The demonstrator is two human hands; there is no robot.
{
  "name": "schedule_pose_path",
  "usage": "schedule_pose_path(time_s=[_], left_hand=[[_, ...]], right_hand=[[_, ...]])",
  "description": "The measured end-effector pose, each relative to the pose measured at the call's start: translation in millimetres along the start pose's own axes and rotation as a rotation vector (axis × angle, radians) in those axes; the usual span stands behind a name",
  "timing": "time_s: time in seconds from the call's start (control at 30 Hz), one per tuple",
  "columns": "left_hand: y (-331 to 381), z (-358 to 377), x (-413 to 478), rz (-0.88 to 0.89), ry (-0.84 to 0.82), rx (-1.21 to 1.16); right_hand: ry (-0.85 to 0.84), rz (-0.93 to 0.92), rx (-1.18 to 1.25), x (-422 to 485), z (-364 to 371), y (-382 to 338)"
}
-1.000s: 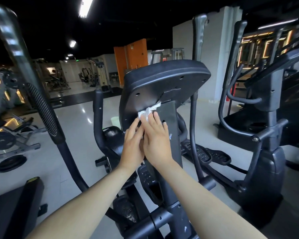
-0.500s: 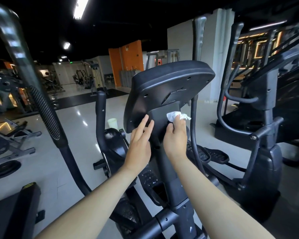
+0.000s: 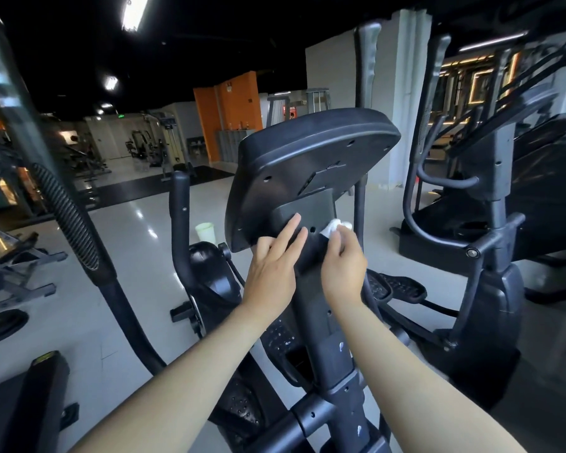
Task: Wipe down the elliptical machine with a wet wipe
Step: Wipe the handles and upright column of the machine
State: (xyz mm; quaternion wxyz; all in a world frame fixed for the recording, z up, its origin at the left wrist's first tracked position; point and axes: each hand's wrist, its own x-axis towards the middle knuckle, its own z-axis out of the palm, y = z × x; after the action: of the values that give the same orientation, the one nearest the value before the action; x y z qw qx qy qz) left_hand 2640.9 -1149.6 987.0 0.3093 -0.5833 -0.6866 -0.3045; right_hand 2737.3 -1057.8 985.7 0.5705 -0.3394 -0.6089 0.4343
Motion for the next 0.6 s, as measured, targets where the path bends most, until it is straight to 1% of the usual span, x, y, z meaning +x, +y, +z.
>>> schedule_pose_path(time_s=[0.1,0.23,0.3,0.5,0.6], left_hand=[[2,5,1,-0.027,-0.011,0.014],[3,8,3,-0.029,0.018,0.022],[3,9,2,-0.031,0.032,0.029],[7,11,2,-0.04,0.052,0.055],[7,11,1,-0.038,0.051,0.079]], right_hand=[[0.016,0.004,0.104,25,0,-29],[0.015,0.044,0.127,48,6,-50],[0.002,0.077,0.096,45,4,-43],[-0.068,0.102,-0.041,12,-13,10],[-0.093,0.089,-0.061,21,-19,6]])
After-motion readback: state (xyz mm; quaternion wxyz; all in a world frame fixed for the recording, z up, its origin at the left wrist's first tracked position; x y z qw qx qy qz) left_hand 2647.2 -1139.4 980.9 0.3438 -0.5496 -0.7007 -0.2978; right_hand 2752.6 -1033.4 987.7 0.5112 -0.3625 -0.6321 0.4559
